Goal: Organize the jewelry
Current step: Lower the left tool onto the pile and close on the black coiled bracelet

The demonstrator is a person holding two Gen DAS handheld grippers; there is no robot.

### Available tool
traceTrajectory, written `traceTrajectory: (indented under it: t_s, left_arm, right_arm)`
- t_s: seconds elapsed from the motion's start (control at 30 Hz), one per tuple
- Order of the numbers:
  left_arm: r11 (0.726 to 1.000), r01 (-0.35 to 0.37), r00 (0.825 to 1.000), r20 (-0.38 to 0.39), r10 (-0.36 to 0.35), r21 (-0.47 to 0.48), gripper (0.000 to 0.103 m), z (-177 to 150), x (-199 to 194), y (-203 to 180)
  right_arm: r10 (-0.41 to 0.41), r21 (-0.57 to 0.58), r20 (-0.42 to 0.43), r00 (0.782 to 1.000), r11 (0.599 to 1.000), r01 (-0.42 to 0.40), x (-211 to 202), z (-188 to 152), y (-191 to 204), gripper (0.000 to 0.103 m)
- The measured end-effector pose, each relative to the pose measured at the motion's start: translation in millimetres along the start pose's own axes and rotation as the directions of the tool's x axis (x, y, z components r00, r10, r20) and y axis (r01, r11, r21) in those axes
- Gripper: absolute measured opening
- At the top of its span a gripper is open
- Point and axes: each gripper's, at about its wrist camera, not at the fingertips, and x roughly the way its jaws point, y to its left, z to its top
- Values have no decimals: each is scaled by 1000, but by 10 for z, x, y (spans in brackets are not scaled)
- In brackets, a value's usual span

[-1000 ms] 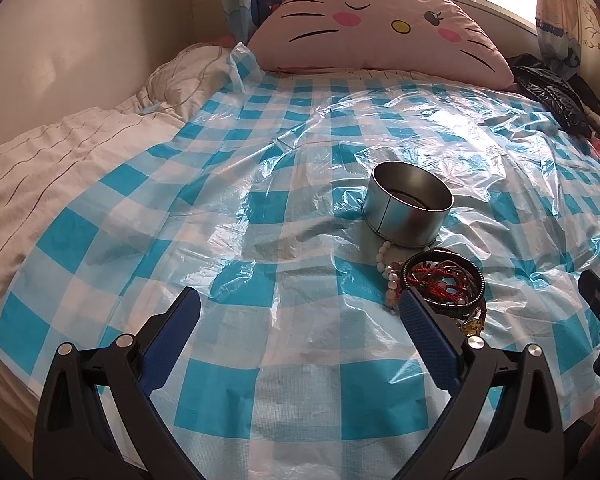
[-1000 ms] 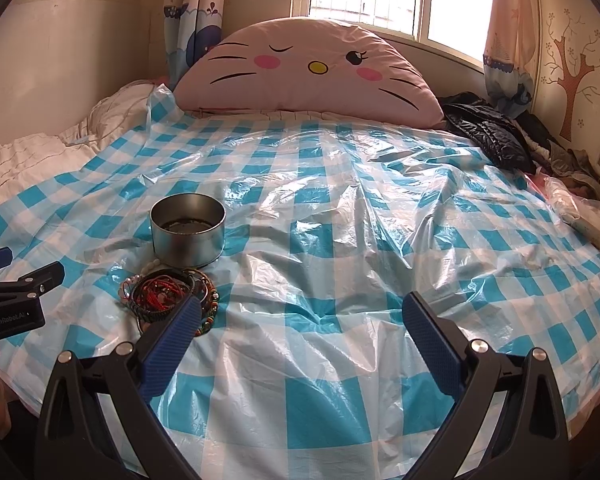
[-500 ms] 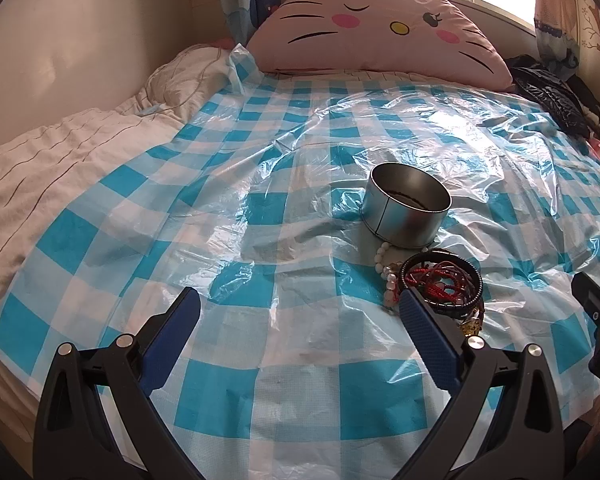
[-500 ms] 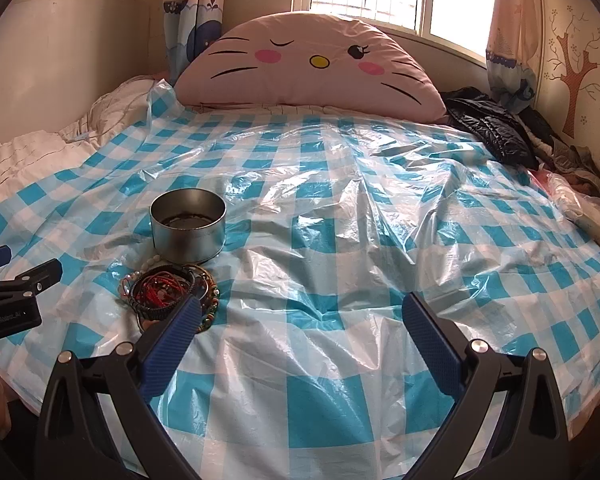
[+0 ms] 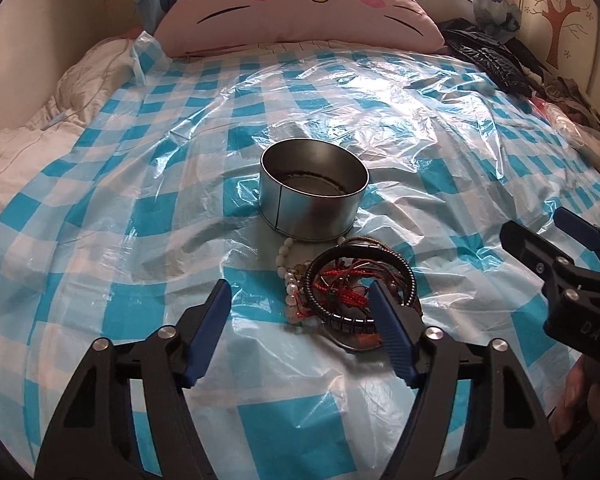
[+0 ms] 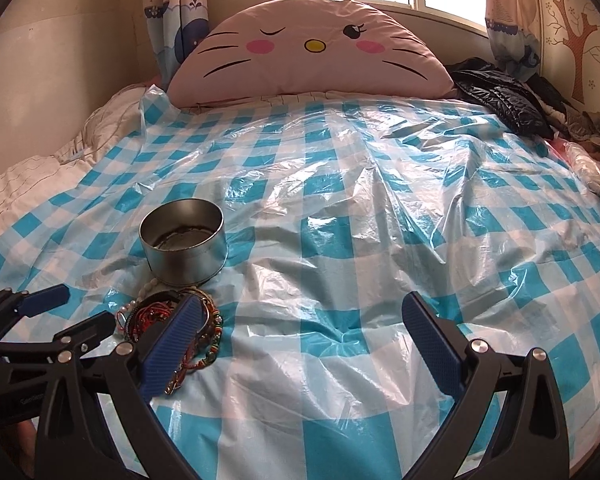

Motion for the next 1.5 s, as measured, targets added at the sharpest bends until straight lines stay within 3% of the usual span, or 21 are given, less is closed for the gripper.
traceTrajectory:
  t_s: [0.1, 0.33, 0.53, 0.63, 0.73, 0.9, 1.03, 1.07, 1.13, 1.17, 1.2, 1.33, 1.47, 1.5]
  left_arm:
    - [998, 31, 999, -5, -32, -54, 47, 64, 160, 62]
    - [997, 25, 998, -60, -21, 69, 45, 210, 458, -26]
    - [976, 109, 989, -116, -87, 191, 18, 159, 644, -119]
    - [964, 101, 991, -113, -75, 246, 12, 131, 611, -181]
    - [971, 110, 991, -97, -91, 212, 0, 105, 500, -124]
    - [986, 154, 987, -46, -151, 63, 0, -12, 291, 103]
    - [984, 165, 986, -43, -162, 70, 1, 40, 308, 125]
    - [982, 172, 984, -57, -168, 83, 5, 66, 346, 108]
    - [978, 176, 983, -76, -168, 115, 26, 108, 417, 55]
    - [976, 173, 984, -73, -165, 130, 46, 124, 436, 32]
    - [974, 174, 984, -71, -165, 142, 51, 142, 461, 5]
    - [969, 196, 978, -97, -183, 152, 50, 187, 608, -64]
    - [968, 217, 973, -113, -203, 124, 20, 220, 709, -83]
    - [969, 207, 975, -114, -192, 133, 18, 212, 725, -101]
  right_arm:
    - [12, 32, -3, 1000, 999, -12, -3, 6, -68, 97]
    - [37, 42, -15, 999, 998, -36, 23, 33, -70, 96]
    - [58, 71, -24, 998, 996, -57, 44, 35, -110, 96]
    - [63, 79, -27, 998, 995, -60, 49, 37, -118, 96]
    - [64, 79, -29, 998, 995, -62, 49, 36, -113, 96]
    - [67, 71, -33, 997, 995, -65, 60, 40, -101, 96]
    - [67, 72, -34, 997, 995, -65, 67, 38, -96, 96]
    - [69, 72, -35, 997, 995, -66, 69, 39, -98, 96]
    - [71, 74, -38, 997, 995, -68, 74, 38, -101, 97]
    - [73, 75, -37, 997, 995, -70, 71, 37, -102, 97]
    - [76, 77, -37, 996, 994, -73, 69, 35, -100, 97]
    - [87, 78, -38, 995, 993, -84, 66, 36, -94, 97]
    - [94, 79, -40, 995, 993, -90, 72, 42, -96, 96]
    - [95, 81, -41, 995, 993, -92, 73, 40, -99, 96]
